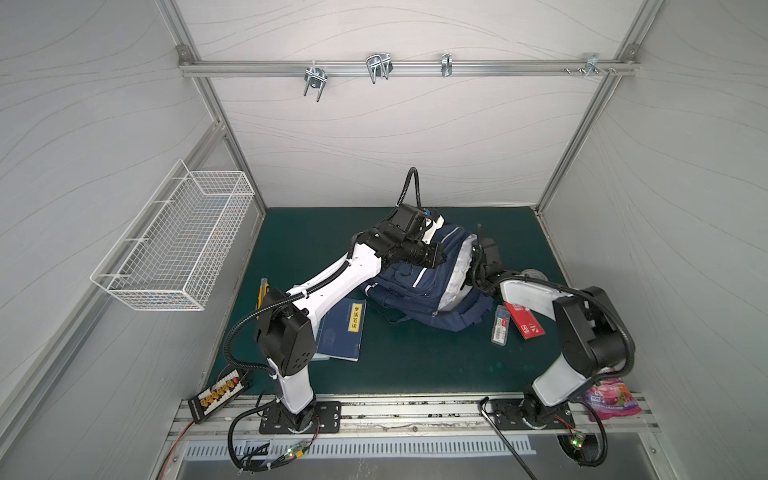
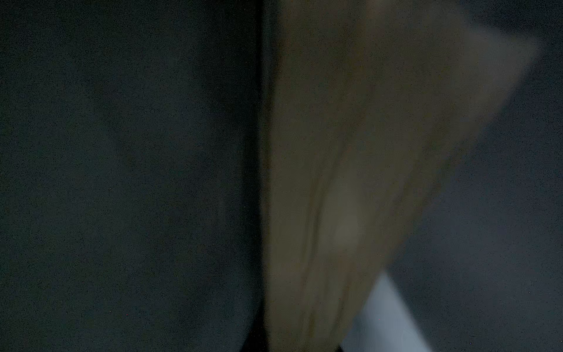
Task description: Pack the student bag
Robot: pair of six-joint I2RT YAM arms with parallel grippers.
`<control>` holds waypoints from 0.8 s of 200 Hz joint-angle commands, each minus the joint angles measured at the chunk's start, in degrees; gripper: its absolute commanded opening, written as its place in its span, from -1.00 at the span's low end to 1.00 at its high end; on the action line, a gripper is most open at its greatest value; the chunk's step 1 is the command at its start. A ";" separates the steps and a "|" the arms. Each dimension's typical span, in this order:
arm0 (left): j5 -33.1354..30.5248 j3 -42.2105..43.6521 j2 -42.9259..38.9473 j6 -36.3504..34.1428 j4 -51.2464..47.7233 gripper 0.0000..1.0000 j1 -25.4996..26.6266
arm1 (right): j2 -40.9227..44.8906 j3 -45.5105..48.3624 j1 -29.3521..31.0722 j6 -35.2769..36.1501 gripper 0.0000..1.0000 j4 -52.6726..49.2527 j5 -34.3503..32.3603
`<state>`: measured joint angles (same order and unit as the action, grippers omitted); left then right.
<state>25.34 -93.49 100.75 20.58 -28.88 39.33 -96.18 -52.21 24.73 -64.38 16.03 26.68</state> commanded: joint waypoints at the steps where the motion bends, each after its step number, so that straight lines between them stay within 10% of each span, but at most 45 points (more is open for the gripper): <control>1: 8.50 -0.79 -5.50 2.87 14.09 -1.00 -0.62 | -1.31 -2.11 1.84 -1.62 -0.47 3.18 -3.78; 38: 5.75 6.23 -7.12 1.50 15.22 -1.00 -3.92 | 7.10 -1.22 0.34 3.60 0.10 -21.04 -13.94; 112: 4.02 12.91 -1.74 -0.96 14.11 -1.00 -3.95 | 29.25 -6.38 -6.58 20.15 0.00 -55.30 -24.60; 141: -1.19 10.95 -2.34 0.16 8.47 0.26 -3.97 | 30.91 -8.91 -1.69 26.99 0.02 -54.78 -13.77; 160: -9.81 12.21 -7.53 0.21 4.56 0.47 -4.18 | 27.80 -12.22 8.02 31.09 0.06 -52.85 -10.44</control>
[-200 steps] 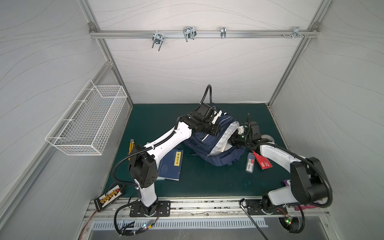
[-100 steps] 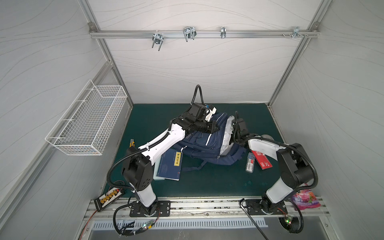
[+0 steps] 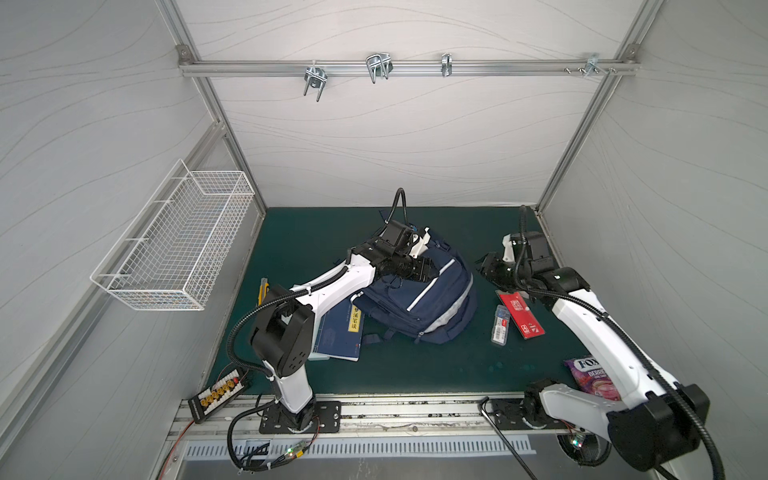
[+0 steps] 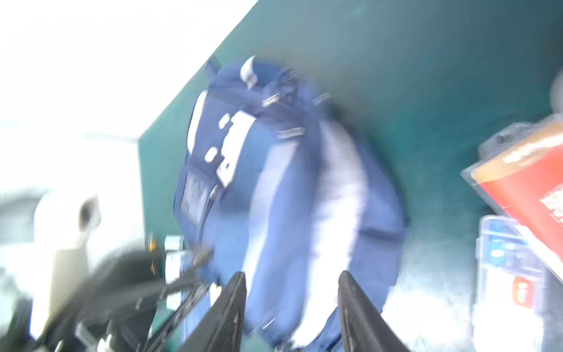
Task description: Pack the student bag
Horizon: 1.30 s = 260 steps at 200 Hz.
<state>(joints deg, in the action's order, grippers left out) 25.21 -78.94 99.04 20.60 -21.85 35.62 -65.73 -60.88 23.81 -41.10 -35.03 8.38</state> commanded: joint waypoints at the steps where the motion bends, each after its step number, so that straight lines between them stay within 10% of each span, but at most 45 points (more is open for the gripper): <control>1: -10.24 -2.31 -6.12 0.21 -2.75 0.47 -0.46 | -2.91 -3.76 9.61 7.89 0.06 -1.75 7.91; 62: -29.38 16.21 -30.51 13.25 -19.96 0.62 -16.70 | -24.51 -12.40 30.86 9.21 0.17 8.44 13.31; 114: -3.87 32.28 -35.39 13.20 -20.30 0.98 -38.09 | -43.64 -20.79 37.29 5.07 0.34 12.32 19.74; 197: -12.53 33.15 -27.21 14.33 -23.67 0.97 -39.39 | -55.02 -25.31 34.87 0.87 0.29 11.70 20.89; 260: -5.08 36.24 -24.35 15.55 -17.28 0.80 -40.09 | -61.42 -30.39 32.85 2.08 0.12 10.53 22.69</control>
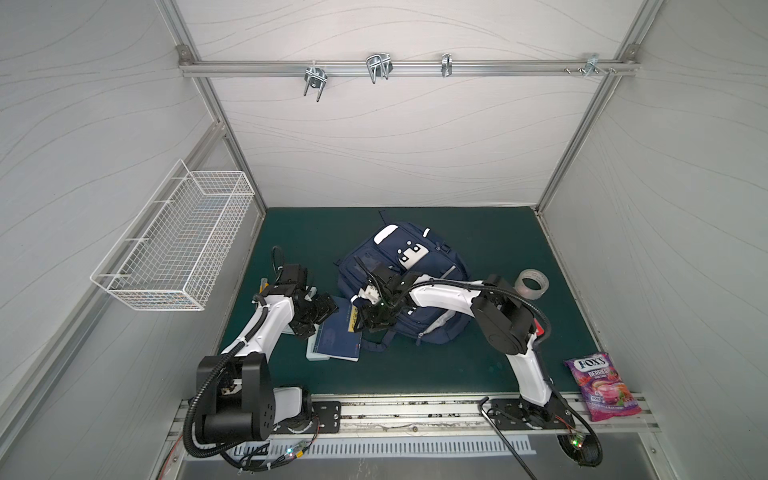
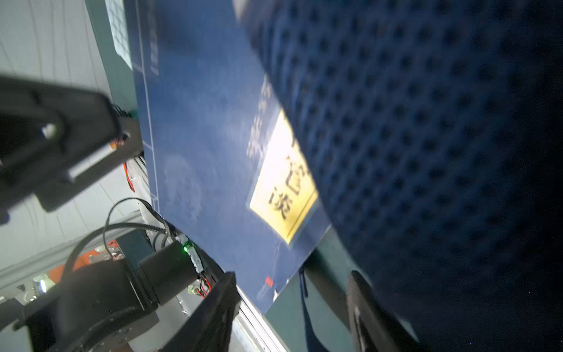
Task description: Pack the student bag
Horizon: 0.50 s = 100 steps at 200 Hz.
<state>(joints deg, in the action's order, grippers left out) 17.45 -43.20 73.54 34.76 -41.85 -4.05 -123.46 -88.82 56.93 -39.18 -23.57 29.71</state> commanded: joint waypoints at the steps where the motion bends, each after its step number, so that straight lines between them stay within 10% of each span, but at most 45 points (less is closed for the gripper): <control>1: 2.72 0.58 1.21 1.42 2.77 0.79 -0.42 | -3.91 -2.52 -0.25 0.25 0.12 -0.93 1.51; 61: 8.96 3.64 1.75 2.55 6.97 0.50 -2.69 | -9.21 -6.25 1.08 -1.28 -0.42 -0.06 6.09; 100: 14.55 4.65 0.11 4.83 10.12 -0.10 -2.71 | -11.10 -9.40 1.41 -1.30 -0.49 -1.29 7.90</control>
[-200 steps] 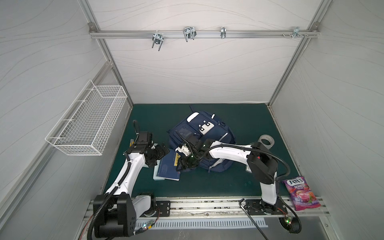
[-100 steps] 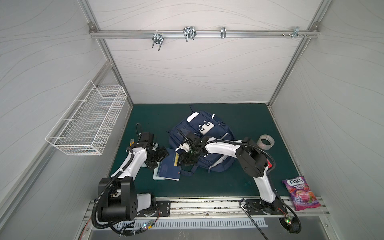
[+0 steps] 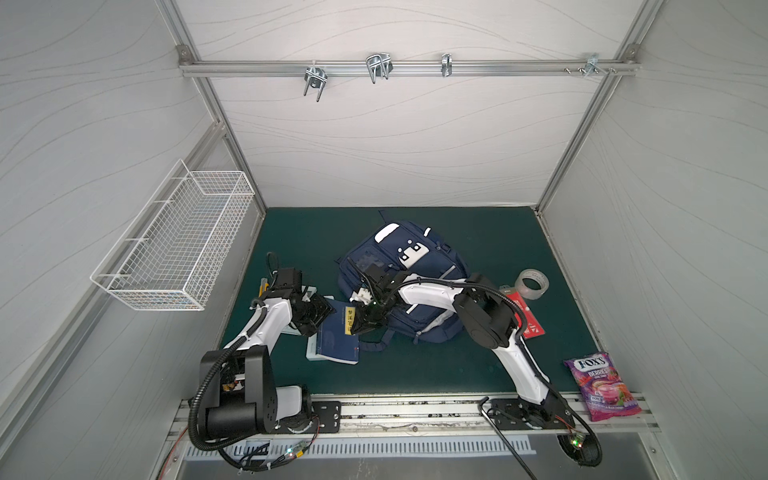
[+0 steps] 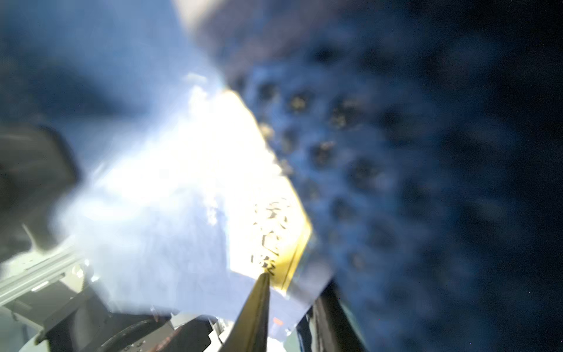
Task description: Pack the student bag
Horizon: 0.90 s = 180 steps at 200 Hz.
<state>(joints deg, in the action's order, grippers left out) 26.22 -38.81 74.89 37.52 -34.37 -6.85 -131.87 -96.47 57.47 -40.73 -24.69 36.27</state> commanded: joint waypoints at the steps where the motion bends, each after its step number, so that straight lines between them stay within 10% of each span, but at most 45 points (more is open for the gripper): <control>1: 5.78 0.28 -1.37 2.14 2.64 -0.13 0.08 | -2.64 -1.82 0.88 0.27 -0.49 -0.18 1.35; 30: 1.73 -1.90 -5.42 2.97 -2.07 -1.00 0.09 | 0.39 -1.75 -0.32 1.73 -0.46 -2.23 -0.06; 82: 1.24 -14.03 -12.62 6.46 -5.16 -1.00 0.85 | 21.15 0.64 -7.96 6.59 0.60 -13.06 -9.43; 180: 19.77 -28.32 -3.93 22.25 28.01 -1.00 21.97 | 52.86 20.69 -26.27 -1.21 0.86 -0.66 11.99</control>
<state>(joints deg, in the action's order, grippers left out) 38.09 -64.53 68.69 52.51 -21.15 11.94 -81.71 -77.54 31.90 -40.62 -27.57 41.91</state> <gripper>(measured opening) 0.097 0.927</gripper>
